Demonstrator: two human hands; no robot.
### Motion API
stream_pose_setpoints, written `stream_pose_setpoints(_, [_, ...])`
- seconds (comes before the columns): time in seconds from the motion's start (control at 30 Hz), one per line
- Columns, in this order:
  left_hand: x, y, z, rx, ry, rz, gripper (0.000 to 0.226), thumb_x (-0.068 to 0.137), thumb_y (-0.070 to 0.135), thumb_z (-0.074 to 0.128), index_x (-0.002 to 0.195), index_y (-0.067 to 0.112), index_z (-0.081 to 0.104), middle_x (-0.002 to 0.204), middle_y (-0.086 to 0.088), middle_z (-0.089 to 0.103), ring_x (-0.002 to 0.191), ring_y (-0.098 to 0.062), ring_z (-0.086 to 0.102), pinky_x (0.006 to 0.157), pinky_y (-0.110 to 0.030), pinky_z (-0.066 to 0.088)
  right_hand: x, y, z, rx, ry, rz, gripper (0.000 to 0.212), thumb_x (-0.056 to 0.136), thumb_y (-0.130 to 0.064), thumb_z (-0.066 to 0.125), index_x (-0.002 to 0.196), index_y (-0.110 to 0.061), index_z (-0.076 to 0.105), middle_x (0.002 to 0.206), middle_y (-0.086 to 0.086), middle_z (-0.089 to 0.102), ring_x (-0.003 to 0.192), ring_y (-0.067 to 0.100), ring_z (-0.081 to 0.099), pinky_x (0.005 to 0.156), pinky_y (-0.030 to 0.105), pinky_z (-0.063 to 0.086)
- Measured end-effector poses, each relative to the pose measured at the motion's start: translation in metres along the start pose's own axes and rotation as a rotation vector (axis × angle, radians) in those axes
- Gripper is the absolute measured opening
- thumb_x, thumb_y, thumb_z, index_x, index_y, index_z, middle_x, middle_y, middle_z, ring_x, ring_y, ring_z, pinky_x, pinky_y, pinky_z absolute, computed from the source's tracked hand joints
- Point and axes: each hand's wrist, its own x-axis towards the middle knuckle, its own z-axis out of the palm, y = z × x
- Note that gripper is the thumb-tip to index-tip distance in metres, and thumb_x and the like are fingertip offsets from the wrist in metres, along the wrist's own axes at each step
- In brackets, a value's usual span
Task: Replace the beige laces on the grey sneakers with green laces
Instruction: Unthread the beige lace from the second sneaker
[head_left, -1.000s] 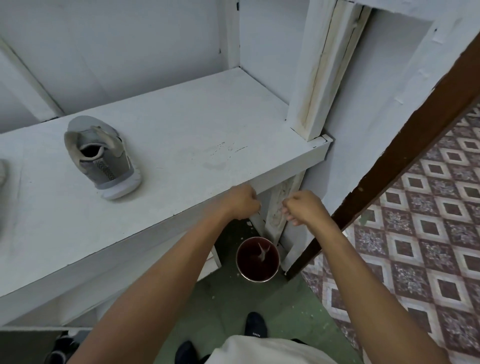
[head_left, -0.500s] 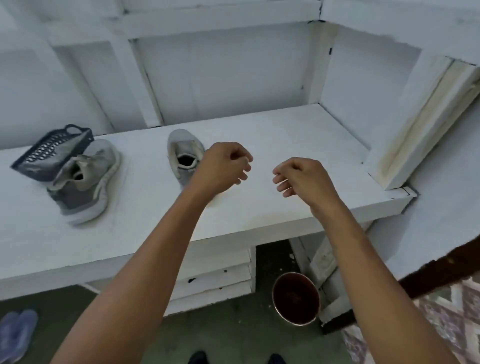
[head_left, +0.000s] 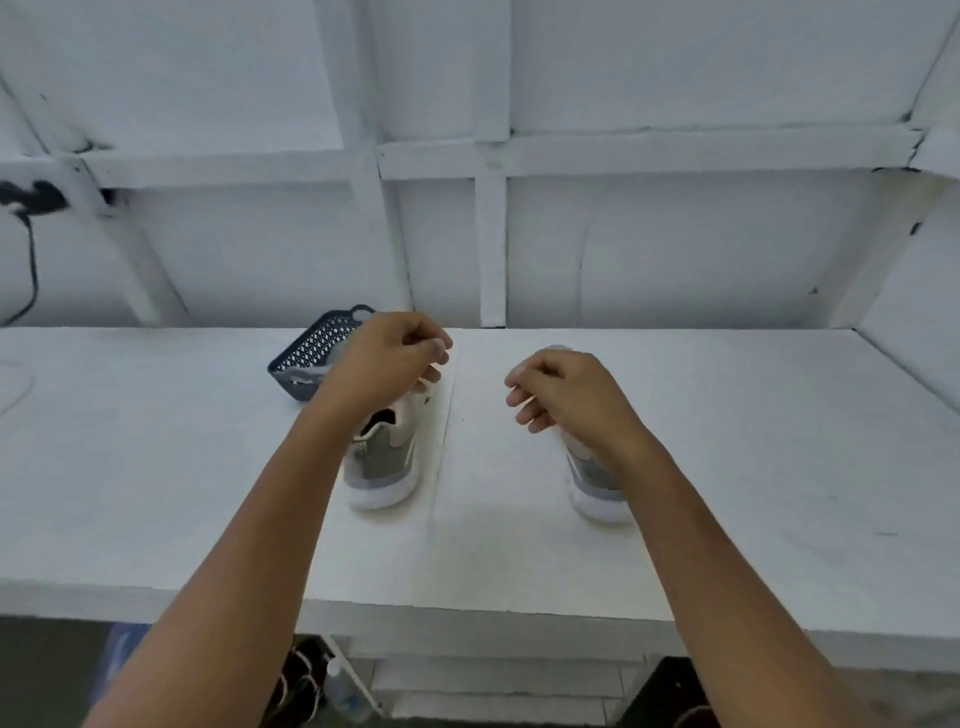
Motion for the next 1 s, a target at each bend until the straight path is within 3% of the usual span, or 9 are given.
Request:
stream_pose_setpoints(0.2, [0.044,-0.059,-0.062,0.180,-0.044,-0.030,0.012,0.093,0.009,0.060,0.094,0.015,0.071,0.086,0.003,0.070,0.076,-0.012,0.066,0.075,-0.030,0.057,0.055,-0.005,0.065,-0.060,-0.058,-0.010,0.010,0.093,-0.017,0.059,0.092,-0.012,0.068,0.086,0.003,0.073,0.073,0.018,0.067,0.064,0.030,0.056])
stream_pose_setpoints(0.3, [0.058,-0.090,-0.074,0.322,-0.120,-0.032,0.014,0.091,0.013,0.063,0.101,0.020,0.069,0.097,0.006,0.069,0.086,-0.012,0.064,0.072,-0.024,0.053,0.072,0.004,0.091,-0.158,-0.059,-0.028,0.007,0.093,-0.020,0.059,0.095,-0.019,0.066,0.094,-0.004,0.069,0.083,0.019,0.067,0.068,0.034,0.058])
stream_pose_setpoints(0.4, [0.068,-0.113,-0.078,0.455,-0.270,-0.028,0.029,0.090,0.024,0.068,0.119,0.021,0.066,0.101,0.007,0.067,0.091,-0.011,0.062,0.068,-0.022,0.047,0.087,0.017,0.110,-0.278,-0.073,-0.014,0.012,0.094,-0.028,0.059,0.104,-0.026,0.064,0.108,-0.012,0.065,0.095,0.014,0.065,0.085,0.040,0.058])
stream_pose_setpoints(0.47, [0.072,-0.124,-0.079,0.446,-0.343,-0.037,0.030,0.094,0.027,0.065,0.123,0.021,0.063,0.107,0.005,0.066,0.097,-0.014,0.063,0.078,-0.028,0.053,0.097,0.024,0.119,-0.344,-0.106,0.005,0.017,0.094,-0.032,0.059,0.110,-0.027,0.063,0.115,-0.012,0.064,0.102,0.011,0.062,0.091,0.040,0.055])
stream_pose_setpoints(0.6, [0.076,-0.140,-0.078,0.300,-0.362,-0.056,0.024,0.099,0.027,0.058,0.122,0.022,0.065,0.101,0.005,0.068,0.095,-0.020,0.067,0.079,-0.037,0.060,0.107,0.032,0.132,-0.458,-0.142,0.021,0.013,0.095,-0.027,0.058,0.106,-0.025,0.064,0.107,-0.008,0.065,0.096,0.010,0.060,0.076,0.025,0.049])
stream_pose_setpoints(0.73, [0.081,-0.148,-0.076,0.308,-0.375,-0.034,0.018,0.092,0.035,0.068,0.106,0.024,0.064,0.084,0.006,0.064,0.085,-0.020,0.067,0.077,-0.042,0.060,0.111,0.036,0.137,-0.469,-0.095,0.005,0.004,0.093,-0.024,0.061,0.092,-0.021,0.064,0.094,-0.008,0.066,0.088,0.012,0.061,0.070,0.022,0.046])
stream_pose_setpoints(0.87, [0.091,-0.147,-0.070,0.358,-0.373,0.029,0.029,0.087,0.049,0.069,0.102,0.025,0.063,0.084,0.007,0.062,0.074,-0.010,0.058,0.067,-0.031,0.052,0.116,0.036,0.130,-0.357,-0.106,0.055,0.010,0.091,-0.024,0.062,0.082,-0.024,0.062,0.088,-0.008,0.066,0.082,0.011,0.062,0.069,0.028,0.050])
stream_pose_setpoints(1.0, [0.098,-0.144,-0.065,0.387,-0.406,0.084,0.049,0.082,0.055,0.071,0.124,0.033,0.056,0.093,0.011,0.059,0.078,-0.003,0.055,0.064,-0.020,0.041,0.120,0.032,0.120,-0.123,-0.140,0.158,0.008,0.091,-0.013,0.061,0.084,-0.016,0.063,0.091,0.004,0.073,0.078,0.013,0.065,0.068,0.031,0.052])
